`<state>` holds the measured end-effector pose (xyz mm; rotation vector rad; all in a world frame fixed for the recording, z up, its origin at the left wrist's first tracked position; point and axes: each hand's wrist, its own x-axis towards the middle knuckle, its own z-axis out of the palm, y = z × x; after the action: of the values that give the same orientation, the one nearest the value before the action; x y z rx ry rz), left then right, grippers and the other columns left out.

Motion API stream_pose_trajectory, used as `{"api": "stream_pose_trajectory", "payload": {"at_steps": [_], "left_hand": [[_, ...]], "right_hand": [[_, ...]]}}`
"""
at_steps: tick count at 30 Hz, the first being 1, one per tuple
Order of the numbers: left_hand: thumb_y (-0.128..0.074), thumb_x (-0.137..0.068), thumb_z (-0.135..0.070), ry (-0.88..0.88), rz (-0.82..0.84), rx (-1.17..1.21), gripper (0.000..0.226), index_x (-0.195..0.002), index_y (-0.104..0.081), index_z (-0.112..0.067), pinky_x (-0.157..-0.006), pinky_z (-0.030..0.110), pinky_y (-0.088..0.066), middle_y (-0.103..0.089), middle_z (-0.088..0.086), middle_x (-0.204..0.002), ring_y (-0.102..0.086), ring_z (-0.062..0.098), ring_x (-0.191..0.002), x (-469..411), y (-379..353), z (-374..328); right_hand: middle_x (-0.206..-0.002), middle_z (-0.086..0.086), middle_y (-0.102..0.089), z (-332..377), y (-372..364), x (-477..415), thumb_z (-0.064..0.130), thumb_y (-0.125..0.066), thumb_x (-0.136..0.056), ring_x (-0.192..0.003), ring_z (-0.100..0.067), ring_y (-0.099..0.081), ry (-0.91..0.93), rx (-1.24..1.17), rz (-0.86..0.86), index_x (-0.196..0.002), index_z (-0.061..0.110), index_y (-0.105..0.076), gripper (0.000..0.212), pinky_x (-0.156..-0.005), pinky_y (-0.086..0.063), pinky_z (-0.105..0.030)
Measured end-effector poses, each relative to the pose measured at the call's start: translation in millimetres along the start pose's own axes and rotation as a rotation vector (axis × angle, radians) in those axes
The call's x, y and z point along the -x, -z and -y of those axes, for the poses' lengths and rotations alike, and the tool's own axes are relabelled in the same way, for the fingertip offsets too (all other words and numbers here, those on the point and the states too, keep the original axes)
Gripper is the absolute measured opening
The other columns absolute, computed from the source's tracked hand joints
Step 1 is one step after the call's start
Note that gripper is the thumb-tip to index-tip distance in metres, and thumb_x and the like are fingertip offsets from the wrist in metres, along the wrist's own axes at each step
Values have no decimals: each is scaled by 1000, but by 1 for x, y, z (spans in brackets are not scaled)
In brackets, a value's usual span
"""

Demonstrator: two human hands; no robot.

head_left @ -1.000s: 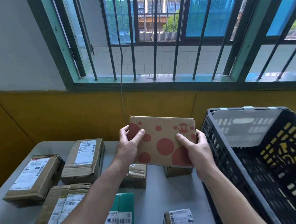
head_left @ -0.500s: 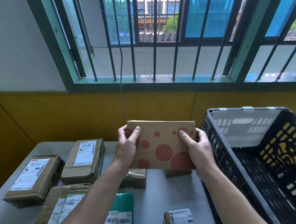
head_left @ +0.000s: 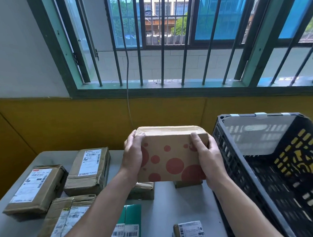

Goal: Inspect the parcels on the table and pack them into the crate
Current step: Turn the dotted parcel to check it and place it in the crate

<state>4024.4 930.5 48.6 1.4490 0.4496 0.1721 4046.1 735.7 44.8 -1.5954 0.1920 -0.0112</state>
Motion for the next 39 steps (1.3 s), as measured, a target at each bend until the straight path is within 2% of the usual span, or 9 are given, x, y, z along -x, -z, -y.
{"api": "stream_pose_trajectory", "payload": {"at_steps": [6, 12, 16, 20, 23, 26, 30, 35, 39], "left_hand": [[-50, -77, -52, 25, 80, 53, 57, -131, -40, -35, -55, 29, -56, -62, 9, -115, -64, 22, -99, 6, 2, 0], [-46, -104, -40, 62, 118, 120, 35, -137, -38, -33, -64, 28, -55, -60, 7, -121, -63, 23, -105, 2, 2, 3], [-51, -101, -37, 73, 89, 113, 36, -135, -45, -29, -70, 33, -53, -56, 11, -130, -61, 27, -113, 0, 5, 4], [-56, -98, -32, 111, 89, 190, 39, -134, -41, -25, -56, 31, -58, -61, 17, -119, -66, 25, -91, 2, 7, 2], [-65, -87, -36, 124, 104, 219, 51, -131, -42, -26, -57, 31, -56, -62, 18, -118, -65, 25, -91, 3, 8, 2], [-64, -71, -45, 120, 144, 162, 68, -133, -48, -23, -62, 31, -53, -65, 16, -116, -63, 23, -95, 3, 10, 4], [-64, -68, -51, 127, 128, 161, 64, -122, -54, -18, -51, 24, -52, -65, 8, -100, -63, 16, -81, 5, 7, 8], [-67, -68, -42, 125, 116, 130, 52, -112, -52, -19, -73, 35, -45, -62, 12, -106, -58, 22, -91, 7, 5, 13], [-68, -66, -40, 118, 147, 87, 58, -121, -58, -25, -82, 37, -50, -66, 12, -119, -63, 25, -106, 8, 2, 14]], "right_hand": [[-114, -2, -67, 2, 2, 0, 60, -60, -85, -105, -23, -66, -25, -34, -20, -132, 34, -53, 54, -90, -58, -57], [-117, 0, -63, 4, 1, 1, 62, -53, -76, -108, -23, -62, 1, -20, -26, -141, 40, -45, 70, -90, -58, -55], [-120, -2, -62, 4, 1, 1, 62, -53, -74, -109, -23, -62, 8, -31, -35, -142, 39, -44, 72, -91, -58, -54], [-121, 0, -61, 3, 0, 2, 63, -55, -77, -111, -22, -61, 21, -54, -32, -144, 37, -43, 72, -91, -58, -54], [-124, -2, -60, 1, 0, 1, 57, -58, -92, -112, -21, -61, 39, -47, -46, -144, 35, -44, 58, -92, -58, -52], [-132, -3, -59, 1, 0, -3, 51, -56, -99, -119, -21, -58, 63, -19, -92, -144, 31, -45, 50, -101, -52, -49], [-149, -5, -49, 1, -1, -3, 47, -51, -102, -137, -21, -46, 106, 53, -142, -151, 23, -39, 56, -117, -37, -46], [-168, -2, -21, -3, -2, -6, 47, -34, -107, -154, -19, -21, 80, 127, -130, -162, 20, -14, 64, -126, -18, -40], [-171, -3, -12, -4, -3, -10, 53, -29, -106, -157, -20, -12, 43, 178, -129, -163, 16, -4, 72, -128, -12, -42]]}}
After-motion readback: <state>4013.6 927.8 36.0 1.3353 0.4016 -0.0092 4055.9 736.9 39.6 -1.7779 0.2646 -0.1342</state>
